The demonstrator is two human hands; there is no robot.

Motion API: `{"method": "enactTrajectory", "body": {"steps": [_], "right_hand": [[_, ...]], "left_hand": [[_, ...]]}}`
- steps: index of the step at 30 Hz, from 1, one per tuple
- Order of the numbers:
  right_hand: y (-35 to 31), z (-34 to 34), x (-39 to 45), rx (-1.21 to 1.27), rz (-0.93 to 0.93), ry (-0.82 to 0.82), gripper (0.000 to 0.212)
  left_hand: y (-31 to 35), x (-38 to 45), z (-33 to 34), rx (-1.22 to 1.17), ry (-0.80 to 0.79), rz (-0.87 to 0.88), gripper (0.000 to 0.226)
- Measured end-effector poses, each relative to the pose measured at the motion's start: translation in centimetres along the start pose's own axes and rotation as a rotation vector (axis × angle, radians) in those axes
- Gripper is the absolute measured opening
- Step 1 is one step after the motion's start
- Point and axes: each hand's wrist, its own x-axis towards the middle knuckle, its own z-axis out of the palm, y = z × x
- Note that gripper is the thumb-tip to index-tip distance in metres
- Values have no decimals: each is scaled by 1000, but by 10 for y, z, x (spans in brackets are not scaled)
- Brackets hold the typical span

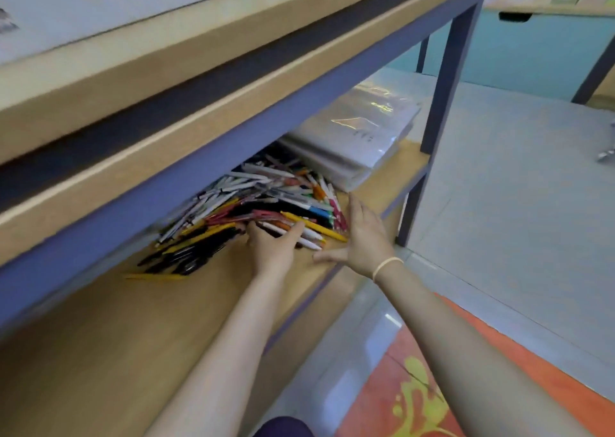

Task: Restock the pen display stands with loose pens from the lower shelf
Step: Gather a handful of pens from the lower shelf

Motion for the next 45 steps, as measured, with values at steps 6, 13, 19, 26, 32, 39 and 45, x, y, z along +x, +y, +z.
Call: {"method": "enactTrajectory", "body": {"steps": [6, 13, 19, 26, 32, 39, 45], "right_hand": [[12, -8, 13, -20, -29, -15, 149], [14, 3, 27, -47, -96, 54, 154], [20, 12, 28, -38, -120, 104, 149], [22, 15, 29, 0, -127, 115, 147], [24, 17, 28, 16, -146, 149, 145], [27, 19, 29, 42, -178, 172, 132], [29, 18, 30, 4, -211, 149, 116]], "left_hand": [[-5, 9, 13, -155, 110, -7, 95], [7, 38, 31, -225, 150, 11, 114], [17, 44, 50, -123, 142, -9, 131], [14, 38, 59, -246, 103, -3, 113], [11, 35, 65, -407, 19, -32, 108], [10, 41, 66, -464, -88, -43, 106], [6, 45, 63, -593, -176, -60, 62]]}}
